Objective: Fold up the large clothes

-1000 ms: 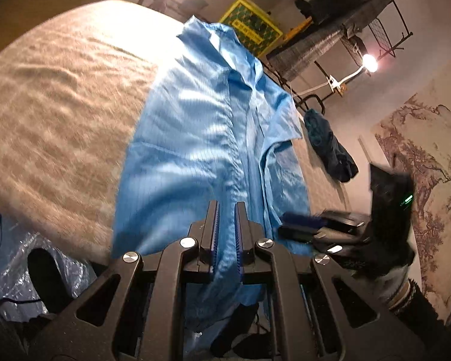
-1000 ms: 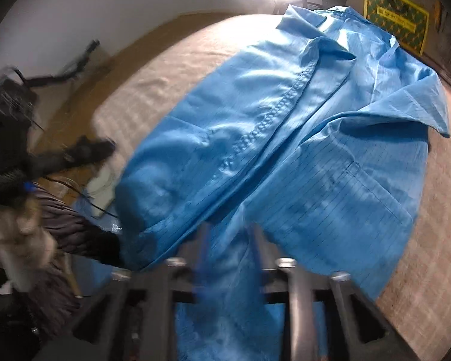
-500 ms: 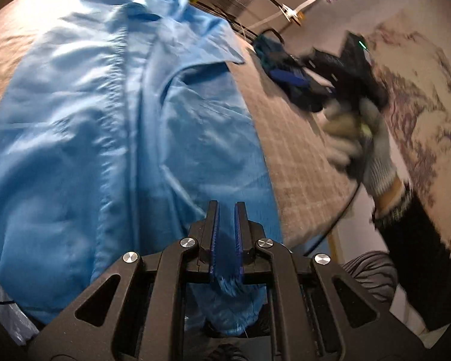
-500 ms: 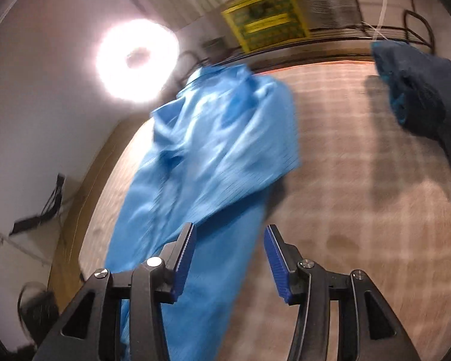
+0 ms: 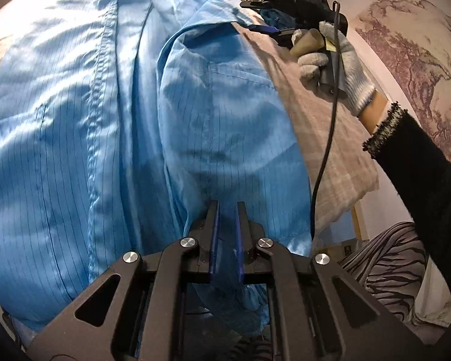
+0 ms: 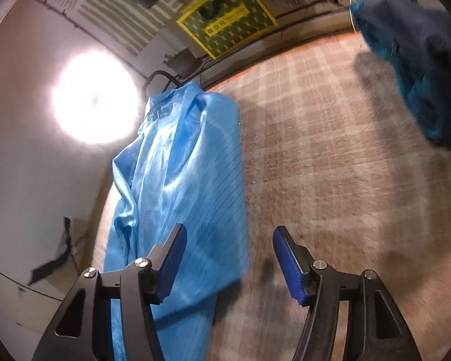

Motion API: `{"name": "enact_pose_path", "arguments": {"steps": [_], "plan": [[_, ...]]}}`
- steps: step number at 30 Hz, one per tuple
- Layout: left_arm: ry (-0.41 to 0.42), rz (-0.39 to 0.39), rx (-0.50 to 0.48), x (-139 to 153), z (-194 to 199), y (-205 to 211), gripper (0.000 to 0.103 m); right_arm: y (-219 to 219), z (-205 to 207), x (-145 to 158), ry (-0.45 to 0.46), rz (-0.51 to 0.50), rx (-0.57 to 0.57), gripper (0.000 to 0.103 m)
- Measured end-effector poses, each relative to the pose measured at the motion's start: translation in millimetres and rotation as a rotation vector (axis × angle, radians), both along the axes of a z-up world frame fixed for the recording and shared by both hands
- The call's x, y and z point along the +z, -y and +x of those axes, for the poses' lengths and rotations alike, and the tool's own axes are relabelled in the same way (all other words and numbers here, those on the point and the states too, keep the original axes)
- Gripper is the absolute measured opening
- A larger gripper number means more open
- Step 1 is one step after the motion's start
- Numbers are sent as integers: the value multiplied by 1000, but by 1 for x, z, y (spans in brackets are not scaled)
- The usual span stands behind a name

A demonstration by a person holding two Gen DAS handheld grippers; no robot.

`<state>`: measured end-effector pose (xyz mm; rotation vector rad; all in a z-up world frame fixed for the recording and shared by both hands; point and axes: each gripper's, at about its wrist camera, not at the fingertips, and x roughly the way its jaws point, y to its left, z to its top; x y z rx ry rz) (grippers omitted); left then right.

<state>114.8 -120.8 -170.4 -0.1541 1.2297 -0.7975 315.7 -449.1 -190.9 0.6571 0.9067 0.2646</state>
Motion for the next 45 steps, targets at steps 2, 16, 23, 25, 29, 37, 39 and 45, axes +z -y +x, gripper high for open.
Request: {"name": "enact_pose_path", "arguments": {"steps": [2, 16, 23, 25, 29, 37, 39, 45], "plan": [[-3, -5, -1, 0, 0, -1, 6, -3, 5, -4, -2, 48, 21, 25], [-14, -130, 73, 25, -4, -45, 6, -97, 38, 98, 107, -163, 90, 0], [19, -162, 182, 35, 6, -93, 6, -165, 84, 108, 100, -263, 152, 0], [11, -168, 222, 33, 10, -109, 6, -188, 99, 101, 92, -298, 179, 0], [-7, -175, 275, 29, 16, -126, 6, -224, 121, 79, 67, -329, 225, 0], [-43, -183, 324, 24, 19, -133, 6, -270, 154, 23, -39, -319, 320, 0], [-43, -187, 327, 24, 18, -132, 6, -276, 152, 21, -53, -328, 337, 6], [-56, -193, 289, 22, 15, -124, 10, -247, 104, 83, 65, -230, 326, 35]]}}
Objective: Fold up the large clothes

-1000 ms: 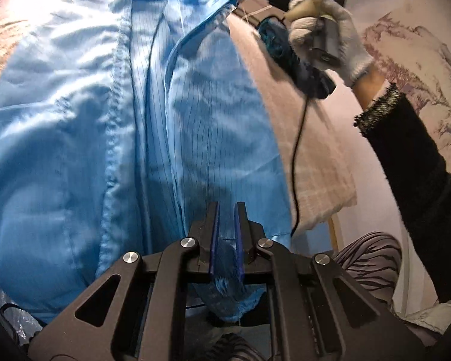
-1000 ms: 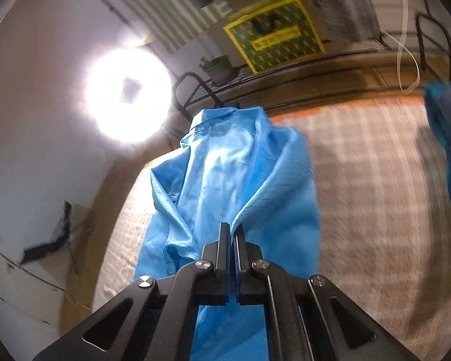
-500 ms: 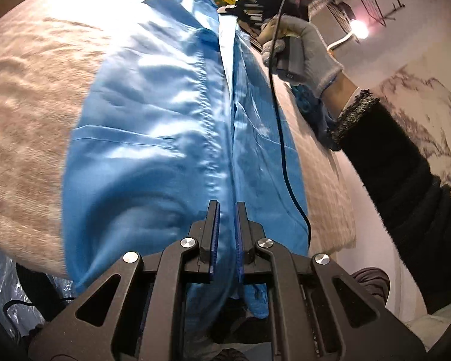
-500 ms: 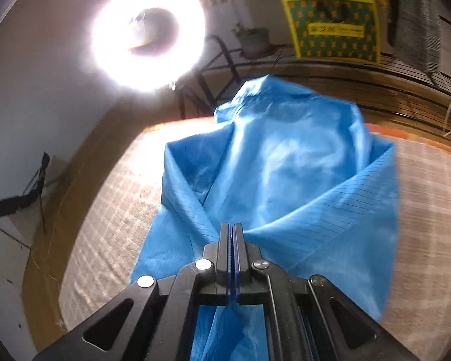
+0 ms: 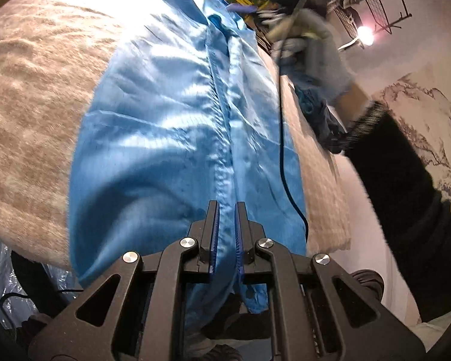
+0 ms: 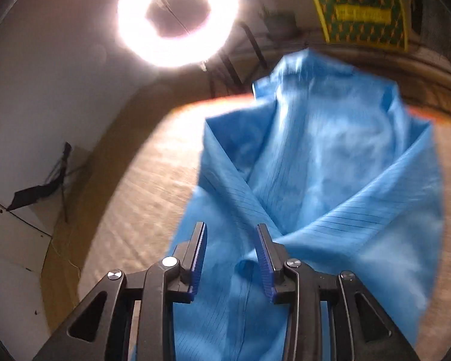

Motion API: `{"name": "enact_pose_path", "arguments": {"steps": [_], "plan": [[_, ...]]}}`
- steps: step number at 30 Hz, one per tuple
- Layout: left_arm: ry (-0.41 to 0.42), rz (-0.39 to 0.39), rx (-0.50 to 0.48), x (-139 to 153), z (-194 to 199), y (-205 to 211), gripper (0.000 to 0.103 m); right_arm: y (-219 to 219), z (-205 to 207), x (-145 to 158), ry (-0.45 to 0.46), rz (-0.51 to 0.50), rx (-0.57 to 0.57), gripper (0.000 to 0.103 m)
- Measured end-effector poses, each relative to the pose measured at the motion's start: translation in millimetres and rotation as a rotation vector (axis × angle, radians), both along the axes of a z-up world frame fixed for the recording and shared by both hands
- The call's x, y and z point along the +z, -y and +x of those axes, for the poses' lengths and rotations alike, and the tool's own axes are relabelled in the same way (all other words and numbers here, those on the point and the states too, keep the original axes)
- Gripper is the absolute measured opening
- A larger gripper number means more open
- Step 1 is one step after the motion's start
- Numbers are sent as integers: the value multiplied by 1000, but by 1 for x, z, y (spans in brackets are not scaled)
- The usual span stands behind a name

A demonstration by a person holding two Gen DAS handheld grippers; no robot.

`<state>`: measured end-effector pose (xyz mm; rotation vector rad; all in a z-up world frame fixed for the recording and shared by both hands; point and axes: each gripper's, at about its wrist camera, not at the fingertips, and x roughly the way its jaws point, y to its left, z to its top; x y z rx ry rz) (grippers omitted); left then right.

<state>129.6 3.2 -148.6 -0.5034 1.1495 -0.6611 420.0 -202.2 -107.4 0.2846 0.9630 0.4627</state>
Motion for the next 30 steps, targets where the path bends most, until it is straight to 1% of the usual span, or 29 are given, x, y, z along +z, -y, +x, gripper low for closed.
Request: {"name": "enact_pose_path", "arguments": {"steps": [2, 4, 7, 11, 13, 15, 16, 17, 20, 23, 25, 27, 28, 30], "plan": [[-5, -15, -10, 0, -4, 3, 28, 17, -24, 24, 30, 20, -18, 35], [-4, -30, -12, 0, -9, 3, 29, 36, -52, 47, 64, 37, -33, 35], [11, -6, -18, -1, -15, 5, 30, 66, -105, 75, 99, 67, -62, 36], [-3, -20, -25, -6, -22, 4, 30, 92, -171, 95, 126, 66, -90, 38], [-18, -19, -42, -9, -27, 8, 30, 102, -209, 96, 127, 67, -104, 39], [-29, -18, -58, -12, -31, 12, 30, 108, -244, 87, 113, 44, -116, 41], [-30, -16, -67, -12, -35, 15, 30, 109, -280, 69, 79, 20, -118, 42], [-30, -11, -76, -12, -38, 17, 30, 109, -280, 69, 79, 20, -118, 42], [-7, -10, -73, -6, -45, 16, 30, 107, -326, 31, 6, -18, -123, 42], [46, 4, -16, 8, -48, -4, 30, 101, -370, -8, -49, -63, -122, 42], [74, 28, 32, 12, -51, -22, 30, 94, -388, -29, -82, -66, -109, 42], [85, 55, 75, 11, -55, -38, 30, 90, -402, -38, -88, -62, -92, 42], [76, 67, 95, 8, -58, -47, 29, 84, -409, -41, -82, -58, -72, 42], [44, 66, 114, -2, -68, -58, 29, 75, -417, -40, -57, -66, -42, 42]]}}
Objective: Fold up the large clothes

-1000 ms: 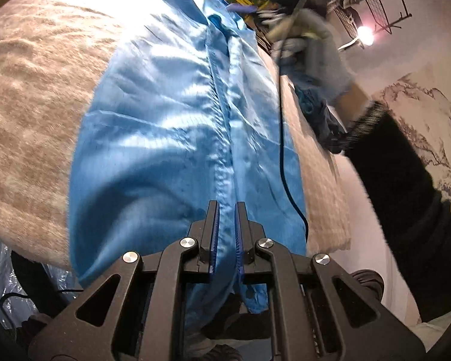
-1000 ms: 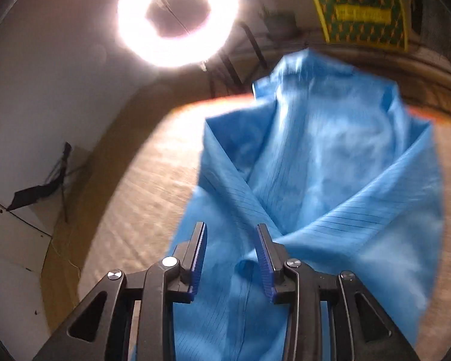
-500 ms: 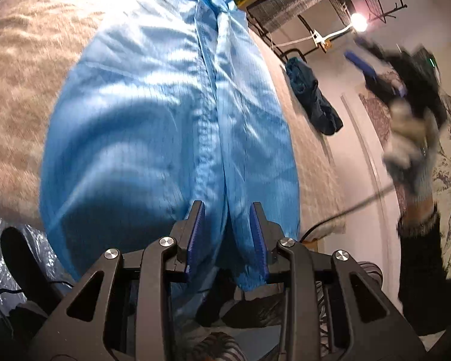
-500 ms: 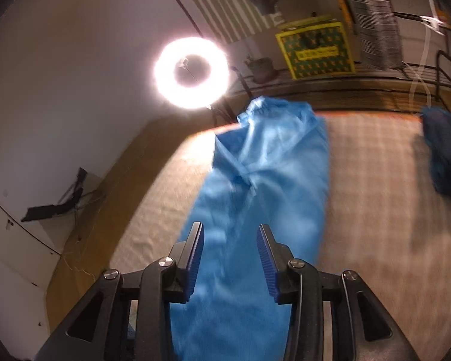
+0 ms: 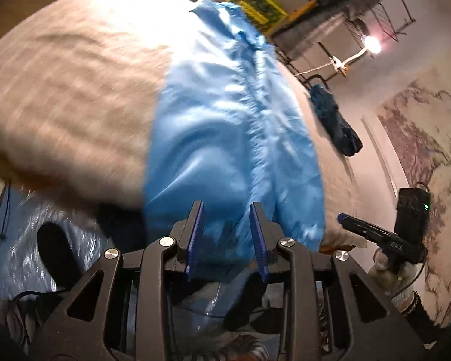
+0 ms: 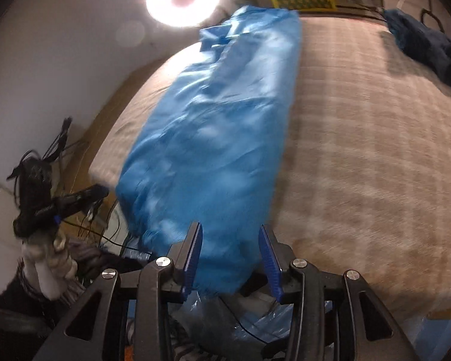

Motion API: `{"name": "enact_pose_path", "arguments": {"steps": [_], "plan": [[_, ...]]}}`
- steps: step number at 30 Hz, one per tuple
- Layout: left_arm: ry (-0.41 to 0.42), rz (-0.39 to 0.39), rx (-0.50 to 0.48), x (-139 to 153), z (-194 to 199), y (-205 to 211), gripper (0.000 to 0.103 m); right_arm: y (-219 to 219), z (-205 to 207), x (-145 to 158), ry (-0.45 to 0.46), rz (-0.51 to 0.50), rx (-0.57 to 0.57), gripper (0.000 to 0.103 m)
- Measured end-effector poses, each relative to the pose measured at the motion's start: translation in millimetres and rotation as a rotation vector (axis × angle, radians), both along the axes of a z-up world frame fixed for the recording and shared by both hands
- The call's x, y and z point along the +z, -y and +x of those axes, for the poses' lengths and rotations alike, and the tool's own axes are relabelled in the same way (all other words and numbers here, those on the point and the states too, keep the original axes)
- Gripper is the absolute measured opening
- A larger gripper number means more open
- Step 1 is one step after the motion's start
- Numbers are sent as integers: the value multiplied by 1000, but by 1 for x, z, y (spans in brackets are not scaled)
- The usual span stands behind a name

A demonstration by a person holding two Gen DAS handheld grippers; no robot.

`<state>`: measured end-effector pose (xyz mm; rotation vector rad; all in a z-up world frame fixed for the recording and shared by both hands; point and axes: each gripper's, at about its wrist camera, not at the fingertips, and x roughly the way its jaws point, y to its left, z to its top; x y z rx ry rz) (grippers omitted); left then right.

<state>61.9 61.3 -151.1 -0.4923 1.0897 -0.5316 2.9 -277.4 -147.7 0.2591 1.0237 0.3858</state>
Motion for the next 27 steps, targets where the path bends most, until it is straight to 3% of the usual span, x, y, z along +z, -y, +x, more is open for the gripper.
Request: {"name": "enact_pose_path", "arguments": {"steps": [4, 9, 11, 13, 20, 24, 27], "plan": [[-20, 30, -51, -14, -14, 11, 30, -30, -16, 5, 63, -38, 115, 43], [52, 108, -119, -17, -16, 41, 30, -73, -24, 2, 119, -143, 245, 48], [35, 85, -128, -23, -12, 47, 29, -86, -24, 1, 138, -168, 285, 43], [10, 41, -150, -30, -7, 55, 29, -94, -19, -4, 140, -186, 305, 30], [3, 47, -211, -42, -6, 80, 30, -89, -11, -26, 62, -116, 312, 24], [14, 39, -252, -31, -12, 77, 29, -84, -13, -24, 46, -80, 329, 27], [34, 10, -255, -7, -17, 46, 30, -61, -22, -6, 79, -18, 287, 44]]}}
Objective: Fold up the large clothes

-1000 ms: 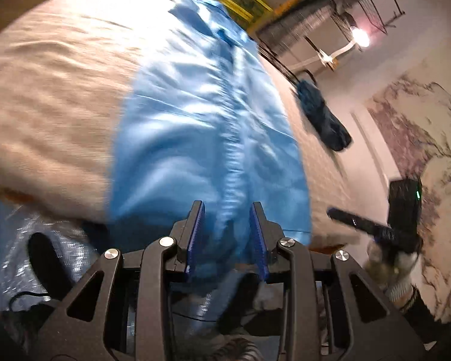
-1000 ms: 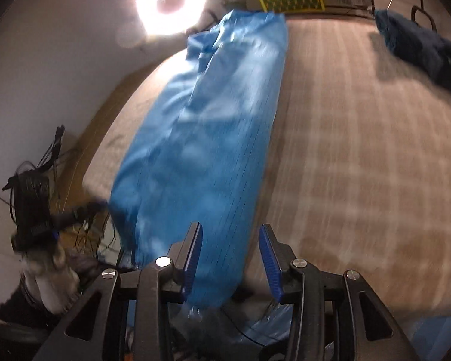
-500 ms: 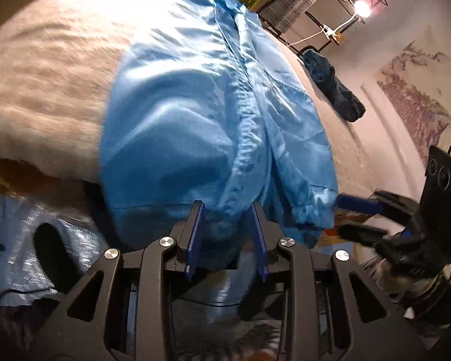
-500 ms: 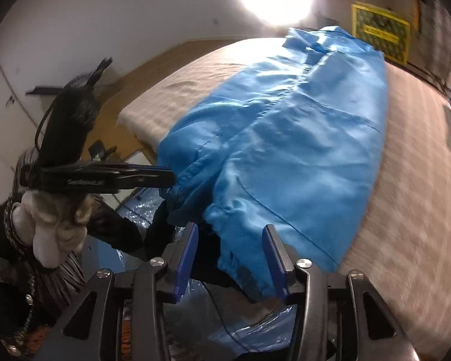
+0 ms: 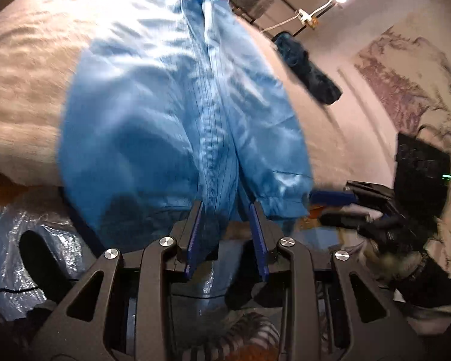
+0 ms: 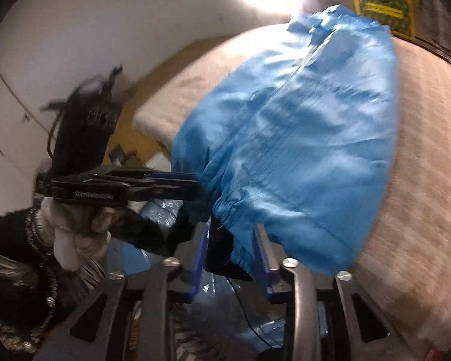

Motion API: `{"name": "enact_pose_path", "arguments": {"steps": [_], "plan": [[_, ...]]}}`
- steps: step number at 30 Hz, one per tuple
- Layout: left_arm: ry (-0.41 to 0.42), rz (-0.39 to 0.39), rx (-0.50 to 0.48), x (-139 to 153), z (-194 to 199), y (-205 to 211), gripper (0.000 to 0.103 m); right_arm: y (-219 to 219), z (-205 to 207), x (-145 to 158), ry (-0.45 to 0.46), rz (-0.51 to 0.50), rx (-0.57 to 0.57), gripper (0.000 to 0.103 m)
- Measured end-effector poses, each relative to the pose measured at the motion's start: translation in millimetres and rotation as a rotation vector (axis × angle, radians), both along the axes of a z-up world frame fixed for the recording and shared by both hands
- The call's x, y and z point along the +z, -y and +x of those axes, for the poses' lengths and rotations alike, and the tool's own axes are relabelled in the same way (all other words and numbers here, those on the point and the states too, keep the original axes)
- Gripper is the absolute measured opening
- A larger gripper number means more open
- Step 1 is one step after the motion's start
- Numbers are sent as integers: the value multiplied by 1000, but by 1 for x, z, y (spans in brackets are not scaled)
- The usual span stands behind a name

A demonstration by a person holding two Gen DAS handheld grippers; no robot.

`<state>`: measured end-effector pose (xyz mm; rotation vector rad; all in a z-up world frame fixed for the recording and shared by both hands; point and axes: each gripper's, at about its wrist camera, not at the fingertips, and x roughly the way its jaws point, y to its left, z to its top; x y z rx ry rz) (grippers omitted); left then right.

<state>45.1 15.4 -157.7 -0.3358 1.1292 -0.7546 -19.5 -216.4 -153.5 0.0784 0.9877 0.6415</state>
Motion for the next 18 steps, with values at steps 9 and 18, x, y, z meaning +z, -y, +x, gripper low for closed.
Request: {"name": "enact_pose_path", "arguments": {"steps": [9, 18], "plan": [[-147, -81, 142, -26, 53, -93, 70, 80, 1, -7, -103, 89, -181, 65], [-238, -173, 43, -66, 73, -64, 70, 87, 37, -40, -236, 324, -169, 63]]}}
